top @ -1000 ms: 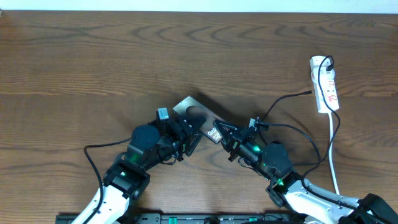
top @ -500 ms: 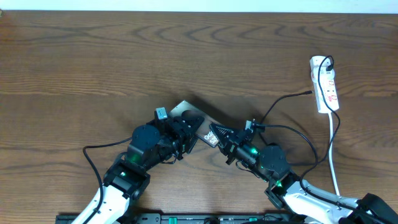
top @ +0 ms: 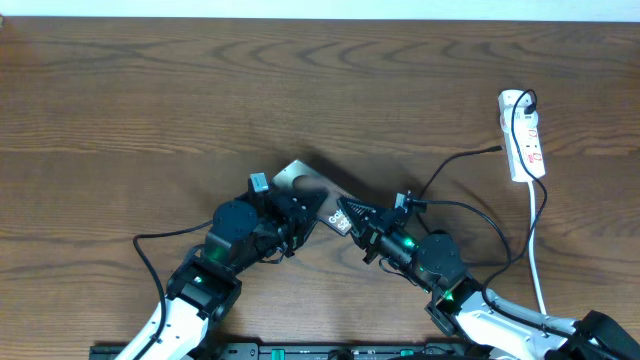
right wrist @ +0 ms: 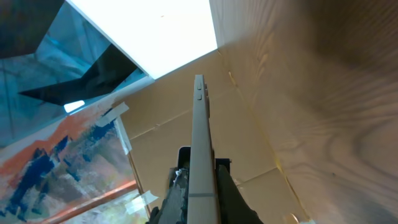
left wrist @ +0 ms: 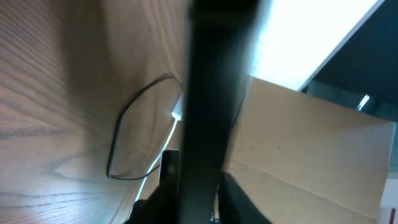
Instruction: Plug charger to phone and switch on socket
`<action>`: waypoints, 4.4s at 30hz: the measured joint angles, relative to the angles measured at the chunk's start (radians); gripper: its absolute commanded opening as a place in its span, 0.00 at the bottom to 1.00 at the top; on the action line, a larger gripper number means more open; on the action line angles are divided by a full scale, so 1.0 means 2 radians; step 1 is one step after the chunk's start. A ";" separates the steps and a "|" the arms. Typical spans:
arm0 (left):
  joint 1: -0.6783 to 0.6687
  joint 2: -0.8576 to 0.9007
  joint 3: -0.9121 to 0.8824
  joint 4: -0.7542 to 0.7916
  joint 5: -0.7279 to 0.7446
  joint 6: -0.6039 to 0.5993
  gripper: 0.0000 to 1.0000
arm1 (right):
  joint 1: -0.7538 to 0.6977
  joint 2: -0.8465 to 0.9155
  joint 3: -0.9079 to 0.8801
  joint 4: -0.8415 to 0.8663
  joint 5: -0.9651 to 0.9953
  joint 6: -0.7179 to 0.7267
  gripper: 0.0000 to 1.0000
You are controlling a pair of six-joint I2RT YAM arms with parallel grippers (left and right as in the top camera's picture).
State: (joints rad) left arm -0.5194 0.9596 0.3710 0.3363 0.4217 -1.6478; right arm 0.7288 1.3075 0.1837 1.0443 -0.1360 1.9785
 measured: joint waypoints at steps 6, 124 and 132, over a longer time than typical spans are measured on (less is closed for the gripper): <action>-0.001 0.009 0.000 0.000 -0.001 0.000 0.10 | 0.000 0.000 0.000 0.000 0.004 0.001 0.02; 0.252 0.052 -0.001 -0.039 0.272 0.108 0.08 | -0.207 0.317 0.402 -0.546 0.248 -0.668 0.15; 0.252 0.052 -0.001 -0.039 0.272 0.108 0.07 | -0.155 0.279 0.402 -0.643 0.154 -0.747 0.13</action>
State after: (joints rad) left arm -0.0147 1.0645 0.3695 0.2592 0.9649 -1.4315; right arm 0.4179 1.8660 0.9882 -0.2424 0.1726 0.4839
